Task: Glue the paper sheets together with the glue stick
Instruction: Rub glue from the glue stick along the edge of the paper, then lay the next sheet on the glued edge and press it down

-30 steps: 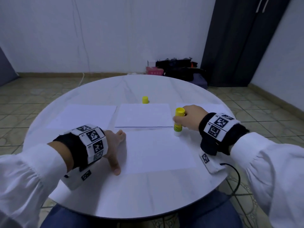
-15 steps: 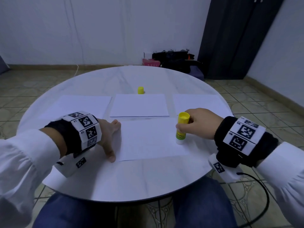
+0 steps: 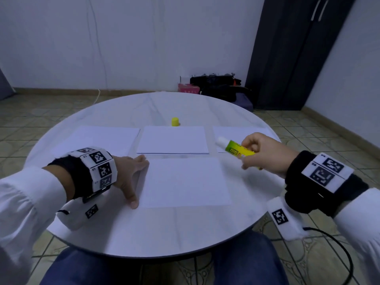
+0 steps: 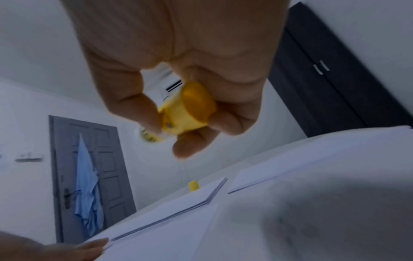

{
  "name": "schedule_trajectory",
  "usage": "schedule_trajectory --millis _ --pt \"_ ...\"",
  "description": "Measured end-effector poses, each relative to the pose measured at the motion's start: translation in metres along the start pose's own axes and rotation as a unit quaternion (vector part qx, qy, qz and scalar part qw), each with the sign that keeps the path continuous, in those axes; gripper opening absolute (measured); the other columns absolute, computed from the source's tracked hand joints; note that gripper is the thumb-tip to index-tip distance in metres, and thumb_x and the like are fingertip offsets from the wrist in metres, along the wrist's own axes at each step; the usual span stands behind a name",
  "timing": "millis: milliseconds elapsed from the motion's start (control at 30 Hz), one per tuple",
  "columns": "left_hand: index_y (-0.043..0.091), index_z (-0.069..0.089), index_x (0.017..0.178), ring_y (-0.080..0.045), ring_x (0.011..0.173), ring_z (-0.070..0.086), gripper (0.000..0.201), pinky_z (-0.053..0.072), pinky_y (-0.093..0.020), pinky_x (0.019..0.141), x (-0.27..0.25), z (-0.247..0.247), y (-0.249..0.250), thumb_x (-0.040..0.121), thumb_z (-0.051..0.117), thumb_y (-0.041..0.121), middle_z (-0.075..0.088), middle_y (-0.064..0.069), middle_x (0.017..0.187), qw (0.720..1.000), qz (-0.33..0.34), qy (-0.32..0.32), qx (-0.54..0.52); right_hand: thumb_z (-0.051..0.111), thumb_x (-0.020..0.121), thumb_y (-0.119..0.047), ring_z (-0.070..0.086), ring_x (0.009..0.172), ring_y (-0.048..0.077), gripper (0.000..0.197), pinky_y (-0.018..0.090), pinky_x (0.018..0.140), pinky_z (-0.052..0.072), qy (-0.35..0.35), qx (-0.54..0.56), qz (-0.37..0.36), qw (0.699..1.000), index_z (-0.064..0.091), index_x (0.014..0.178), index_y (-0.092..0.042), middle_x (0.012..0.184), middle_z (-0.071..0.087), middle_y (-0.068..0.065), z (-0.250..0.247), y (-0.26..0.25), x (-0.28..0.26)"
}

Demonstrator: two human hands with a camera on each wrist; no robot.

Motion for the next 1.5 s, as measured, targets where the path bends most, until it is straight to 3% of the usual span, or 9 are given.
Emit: schedule_trajectory --millis 133,300,467,633,800,900,1033,1400,1500 --pt "0.023 -0.012 0.152 -0.013 0.147 0.004 0.136 0.017 -0.038 0.119 0.001 0.001 -0.005 0.06 0.083 0.056 -0.012 0.011 0.159 1.0 0.011 -0.003 0.005 0.058 0.085 -0.006 0.055 0.075 0.02 0.014 0.038 0.076 0.051 0.044 0.039 0.038 0.998 0.055 0.092 -0.018 0.078 0.056 0.003 0.004 0.012 0.027" --pt "0.024 -0.013 0.152 -0.011 0.147 0.002 0.137 0.013 -0.037 0.119 0.004 0.003 -0.011 0.059 0.082 0.06 -0.01 0.011 0.159 1.0 0.015 -0.001 0.003 0.07 0.08 -0.005 0.054 0.073 0.015 0.017 0.022 0.064 0.041 0.03 0.033 0.077 0.996 0.064 0.091 -0.016 0.089 0.061 0.003 0.011 0.015 0.054" --pt "0.024 -0.013 0.152 -0.009 0.147 0.0 0.137 0.013 -0.037 0.119 0.002 0.005 -0.016 0.06 0.082 0.06 -0.012 0.012 0.159 1.0 0.023 -0.006 -0.009 0.073 0.073 -0.01 0.063 0.089 0.028 0.026 0.035 0.089 0.05 0.035 -0.097 0.138 0.985 0.068 0.099 -0.01 0.095 0.068 0.01 0.017 0.015 0.072" --pt "0.023 -0.016 0.151 -0.011 0.147 0.007 0.138 0.015 -0.029 0.118 0.002 0.007 -0.018 0.06 0.083 0.056 -0.002 0.009 0.16 0.997 0.024 0.006 -0.066 0.077 0.071 -0.016 0.059 0.072 0.025 0.031 0.029 0.071 0.044 0.021 -0.128 0.154 0.979 0.064 0.099 -0.011 0.08 0.064 0.008 0.017 0.019 0.076" --pt "0.029 -0.017 0.15 -0.014 0.146 0.016 0.149 0.017 -0.033 0.117 0.0 0.007 -0.022 0.043 0.076 0.074 0.011 0.008 0.16 0.988 0.014 0.035 -0.147 0.075 0.075 -0.019 0.054 0.116 0.03 0.086 0.04 0.101 0.041 0.035 -0.139 0.194 0.97 0.027 0.146 -0.013 0.137 0.048 0.011 0.017 0.024 0.07" --pt "0.029 -0.009 0.152 -0.017 0.145 0.021 0.132 0.019 -0.034 0.117 -0.005 0.003 -0.031 0.057 0.073 0.072 0.016 0.006 0.159 0.982 -0.007 0.075 -0.175 0.065 0.079 -0.013 0.06 0.089 0.03 0.053 0.036 0.08 0.051 0.066 -0.132 0.216 0.965 0.041 0.125 -0.006 0.103 0.057 0.015 0.016 0.017 0.052" --pt "0.026 0.01 0.153 -0.018 0.144 0.024 0.101 0.02 -0.033 0.115 -0.011 -0.001 -0.056 0.076 0.064 0.063 0.023 0.002 0.158 0.979 -0.059 0.103 -0.165 0.062 0.084 -0.017 0.05 0.051 0.016 0.014 0.021 0.043 0.032 -0.061 -0.161 0.112 0.979 0.051 0.081 -0.011 0.068 0.052 0.003 0.03 -0.027 0.008" --pt "0.013 0.022 0.151 -0.019 0.144 0.024 0.056 0.022 -0.025 0.109 0.013 -0.001 -0.164 0.103 0.036 0.037 0.023 -0.005 0.157 0.964 -0.192 0.117 -0.142 0.058 0.09 -0.042 0.058 0.098 0.024 0.045 0.029 0.083 0.044 -0.156 -0.403 -0.068 0.899 0.064 0.112 -0.004 0.111 0.063 0.009 0.161 -0.182 0.121" --pt "0.012 0.055 0.133 -0.02 0.125 0.051 0.038 0.038 -0.026 0.1 0.035 0.006 -0.179 0.101 0.044 0.028 0.054 -0.006 0.137 0.973 -0.179 0.095 -0.108 0.06 0.084 -0.055 0.058 0.096 0.028 0.049 0.032 0.083 0.043 -0.159 -0.44 -0.05 0.882 0.058 0.084 -0.006 0.096 0.06 0.008 0.197 -0.189 0.172"
Point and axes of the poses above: each hand's wrist, its own x-axis towards the middle knuckle, its own z-axis out of the palm, y = z × x, the point moved 2 cm from there along x, towards the middle knuckle
